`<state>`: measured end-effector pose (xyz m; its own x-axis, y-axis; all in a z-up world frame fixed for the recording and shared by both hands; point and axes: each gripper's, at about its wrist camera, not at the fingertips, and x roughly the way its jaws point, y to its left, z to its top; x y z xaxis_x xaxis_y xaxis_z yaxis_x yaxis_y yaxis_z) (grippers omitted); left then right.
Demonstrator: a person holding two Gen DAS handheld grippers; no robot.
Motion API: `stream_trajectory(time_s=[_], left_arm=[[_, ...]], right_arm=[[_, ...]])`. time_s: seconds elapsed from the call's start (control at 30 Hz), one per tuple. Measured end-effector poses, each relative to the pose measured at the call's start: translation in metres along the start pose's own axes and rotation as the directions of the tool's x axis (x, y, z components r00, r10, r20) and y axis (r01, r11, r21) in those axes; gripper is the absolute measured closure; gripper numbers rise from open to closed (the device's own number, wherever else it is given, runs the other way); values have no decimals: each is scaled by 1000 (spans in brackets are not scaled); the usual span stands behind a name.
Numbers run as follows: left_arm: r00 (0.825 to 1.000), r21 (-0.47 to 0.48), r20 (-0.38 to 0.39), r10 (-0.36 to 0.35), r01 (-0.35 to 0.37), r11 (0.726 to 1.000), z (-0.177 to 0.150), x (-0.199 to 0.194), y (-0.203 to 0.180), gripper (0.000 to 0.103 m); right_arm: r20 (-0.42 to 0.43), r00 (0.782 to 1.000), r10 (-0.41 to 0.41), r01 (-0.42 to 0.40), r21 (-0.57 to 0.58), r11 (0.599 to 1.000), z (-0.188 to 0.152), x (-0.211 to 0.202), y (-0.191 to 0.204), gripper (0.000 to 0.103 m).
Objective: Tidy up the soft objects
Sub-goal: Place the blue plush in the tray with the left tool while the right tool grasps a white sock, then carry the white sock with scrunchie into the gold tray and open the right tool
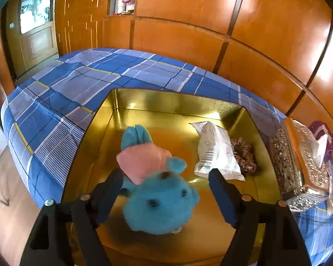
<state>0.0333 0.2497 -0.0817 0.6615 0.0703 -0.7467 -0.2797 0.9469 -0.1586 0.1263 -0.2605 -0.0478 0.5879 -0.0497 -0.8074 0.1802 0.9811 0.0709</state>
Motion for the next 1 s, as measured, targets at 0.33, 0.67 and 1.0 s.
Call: stream_trajectory(time_s=[0.33,0.67,1.0], left_arm=[[998,83,62,1,-6,996,-6,-27,-17,17],[997,95,74,26,-33,995,-8,-35,-21,13],[996,85,87,34,-42,996,-10,-40,-19,9]], right_arm=[[142,985,95,-66,-199,978,79,-14,105,79],[77,923,377,-279,-543,792,44,-56,222,79],[-125,852,508,-457,-650,607,-45,-84,283,79]])
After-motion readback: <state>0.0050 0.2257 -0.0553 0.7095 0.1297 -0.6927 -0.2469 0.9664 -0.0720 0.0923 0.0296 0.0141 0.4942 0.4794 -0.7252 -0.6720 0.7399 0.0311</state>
